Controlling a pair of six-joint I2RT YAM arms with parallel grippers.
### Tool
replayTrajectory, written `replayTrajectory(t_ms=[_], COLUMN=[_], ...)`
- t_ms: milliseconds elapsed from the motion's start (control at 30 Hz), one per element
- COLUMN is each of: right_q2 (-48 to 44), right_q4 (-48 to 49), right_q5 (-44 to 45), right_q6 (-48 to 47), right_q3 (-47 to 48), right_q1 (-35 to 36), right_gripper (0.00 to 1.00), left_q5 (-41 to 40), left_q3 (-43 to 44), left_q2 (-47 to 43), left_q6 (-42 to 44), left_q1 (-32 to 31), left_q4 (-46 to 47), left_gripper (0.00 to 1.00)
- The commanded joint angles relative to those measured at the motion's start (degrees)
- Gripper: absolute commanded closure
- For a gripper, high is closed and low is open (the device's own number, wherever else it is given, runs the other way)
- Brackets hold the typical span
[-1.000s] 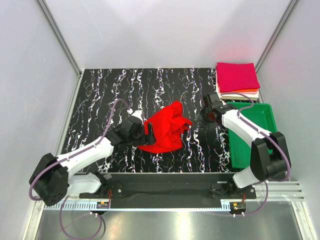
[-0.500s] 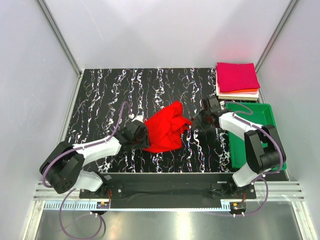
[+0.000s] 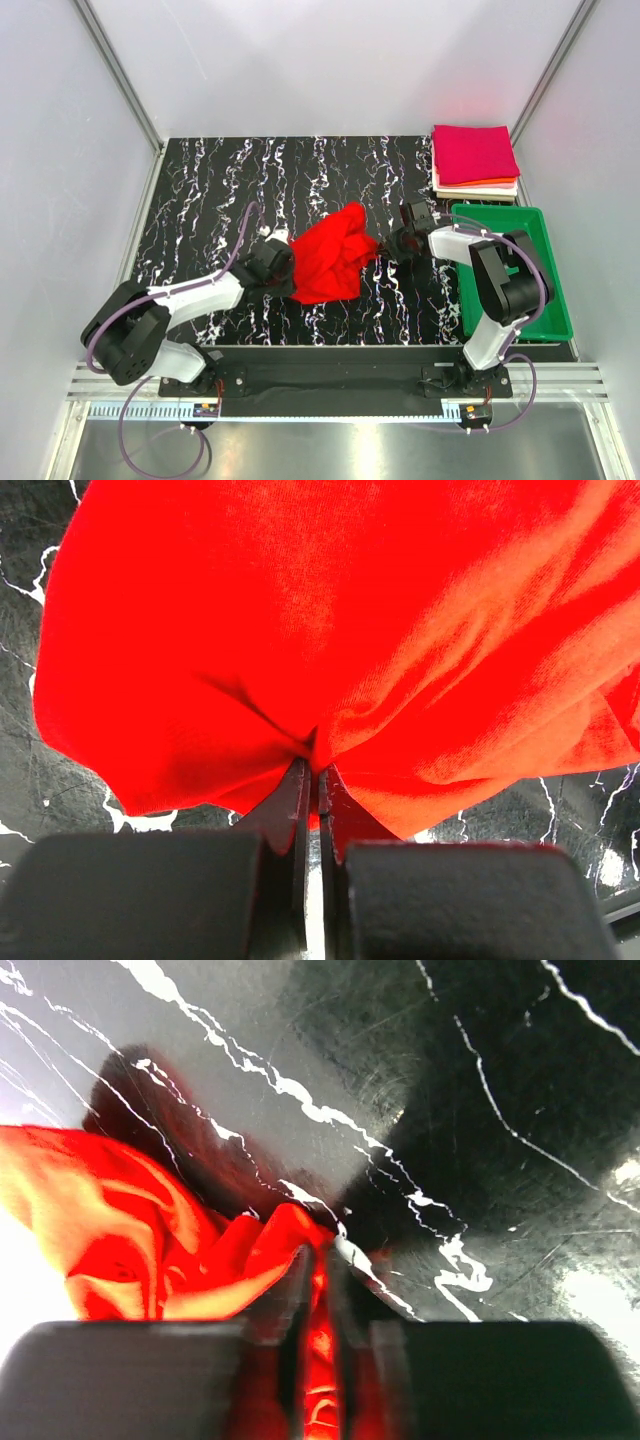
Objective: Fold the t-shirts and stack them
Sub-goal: Flatten the tshirt out
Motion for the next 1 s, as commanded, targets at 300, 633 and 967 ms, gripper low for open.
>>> replayTrajectory(t_ms=[300,633,967], right_q2=[-14.2,-29.1,-47.6], right_q4=[-6.7,-21.5,-25.4], right_q5=[13.5,23.0,10.8], right_q6=[-16.8,-35.5,-31.6], right_q3=[7.2,27.7,2.2], right_q1=[-8.0,-10.9,-11.0], right_gripper=[1.00,1.00,1.00], left_q5=[4.6,25.5,14.1], left_q3=[14.0,46.7,19.2], left_q2=[-7.7,0.3,-11.2], left_q6=[2.0,5.1,5.0], left_q1=[12.1,24.5,25.3], left_q4=[-4.5,-11.7,-14.8], left_gripper=[1.00,1.00,0.70])
